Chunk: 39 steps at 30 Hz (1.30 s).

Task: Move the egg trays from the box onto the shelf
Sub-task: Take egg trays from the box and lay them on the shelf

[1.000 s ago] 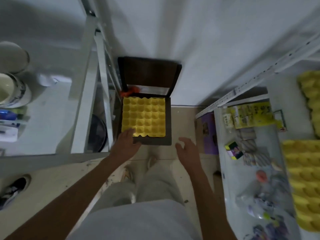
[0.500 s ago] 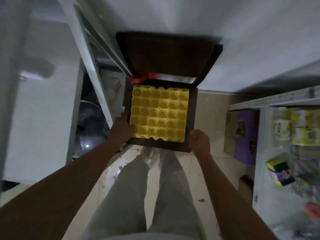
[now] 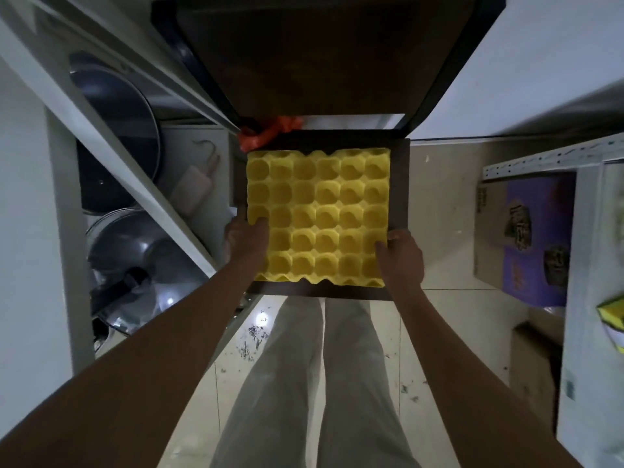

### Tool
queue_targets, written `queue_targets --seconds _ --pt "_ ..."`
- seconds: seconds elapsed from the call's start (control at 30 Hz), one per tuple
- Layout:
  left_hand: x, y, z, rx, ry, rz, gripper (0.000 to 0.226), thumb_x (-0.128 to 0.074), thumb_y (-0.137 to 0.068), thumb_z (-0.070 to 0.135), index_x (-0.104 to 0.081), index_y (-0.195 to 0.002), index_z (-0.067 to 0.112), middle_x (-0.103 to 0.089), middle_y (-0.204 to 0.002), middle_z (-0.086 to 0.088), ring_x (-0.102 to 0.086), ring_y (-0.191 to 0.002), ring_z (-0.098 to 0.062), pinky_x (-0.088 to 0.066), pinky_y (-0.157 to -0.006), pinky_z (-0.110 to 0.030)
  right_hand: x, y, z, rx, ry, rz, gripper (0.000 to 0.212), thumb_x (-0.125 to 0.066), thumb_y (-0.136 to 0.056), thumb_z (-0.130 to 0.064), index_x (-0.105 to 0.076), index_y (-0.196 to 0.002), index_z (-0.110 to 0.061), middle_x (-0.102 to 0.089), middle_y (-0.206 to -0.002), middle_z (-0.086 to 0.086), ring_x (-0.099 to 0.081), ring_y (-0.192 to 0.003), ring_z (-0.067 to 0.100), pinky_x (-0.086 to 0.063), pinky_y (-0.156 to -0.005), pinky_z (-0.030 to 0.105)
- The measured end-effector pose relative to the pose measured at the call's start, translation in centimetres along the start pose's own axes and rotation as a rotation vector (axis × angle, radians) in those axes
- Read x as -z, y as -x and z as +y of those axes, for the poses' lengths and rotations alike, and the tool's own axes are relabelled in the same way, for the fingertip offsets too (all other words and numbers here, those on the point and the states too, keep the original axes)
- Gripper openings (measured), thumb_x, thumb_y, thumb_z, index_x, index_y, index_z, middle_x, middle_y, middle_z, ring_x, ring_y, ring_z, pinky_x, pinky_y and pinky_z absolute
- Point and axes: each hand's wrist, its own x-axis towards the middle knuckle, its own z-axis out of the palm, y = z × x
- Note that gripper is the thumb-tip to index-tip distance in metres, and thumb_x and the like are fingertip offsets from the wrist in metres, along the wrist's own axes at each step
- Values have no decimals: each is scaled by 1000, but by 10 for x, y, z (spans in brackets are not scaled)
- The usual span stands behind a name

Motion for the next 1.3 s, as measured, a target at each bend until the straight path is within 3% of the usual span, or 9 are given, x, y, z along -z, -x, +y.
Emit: queue_targets --seconds 0.2,0.37,0.5,0.67,0.77,0.87,1.07,1.17,1.3 --pt "13 2 0 -42 -5 115 42 -50 -94 30 -71 -115 0 -70 -118 -22 -69 -105 -40 -57 -88 -44 18 -1 9 87 -39 48 13 -56 -85 -7 -56 -97 -13 -64 -102 13 -62 -90 31 -45 -68 33" --pt "30 29 7 -132 204 99 33 -52 -93 23 -64 -114 1 -69 -99 -14 -69 -94 -37 -45 -64 -30 34 37 20 90 -192 142 11 -56 -89 -6 -53 -90 -17 -67 -89 6 -64 -80 27 -51 -63 34" --pt "44 49 12 -172 211 84 43 -51 -90 29 -61 -121 -1 -73 -107 -23 -72 -99 -42 -61 -83 -50 33 72 27 56 -229 132 10 -58 -93 -12 -51 -93 -19 -66 -80 2 -61 -71 24 -42 -53 27" --pt "53 59 16 -193 119 100 51 -54 -99 28 -54 -138 -5 -66 -127 -28 -65 -117 -47 -53 -99 -52 14 80 30 36 -392 134 9 -59 -89 -13 -54 -90 -20 -62 -81 0 -64 -77 23 -47 -61 31" --pt "59 67 19 -260 156 125 40 -53 -94 20 -64 -120 -8 -71 -119 -31 -69 -109 -49 -59 -88 -55 8 87 30 23 -464 210 20 -56 -87 -14 -43 -81 -28 -50 -66 -8 -51 -59 10 -30 -48 25" --pt "66 89 26 -362 165 181 27 -48 -95 18 -69 -104 3 -73 -100 -18 -71 -93 -38 -50 -69 -38 22 110 34 -28 -541 304 22 -54 -87 -18 -40 -81 -34 -53 -65 -10 -50 -57 3 -30 -48 24" --pt "73 188 45 -647 211 131 30 -51 -96 30 -65 -117 14 -70 -112 -7 -66 -103 -25 -55 -93 -43 81 208 81 -67 -670 554 16 -60 -88 -14 -48 -87 -24 -63 -79 -6 -63 -73 21 -50 -62 35" --pt "64 268 48 -839 192 58 20 -55 -98 22 -67 -111 13 -61 -87 10 -57 -78 -10 -49 -76 -17 114 280 128 -185 -741 687 14 -61 -90 -14 -50 -86 -22 -62 -77 -2 -63 -73 24 -52 -62 39" --pt "57 391 40 -1158 98 -104 9 -64 -96 16 -68 -104 15 -66 -95 4 -60 -90 -17 -40 -79 -27 151 383 203 -312 -825 879 16 -62 -93 -18 -51 -84 -25 -63 -72 -4 -64 -68 12 -49 -56 35"
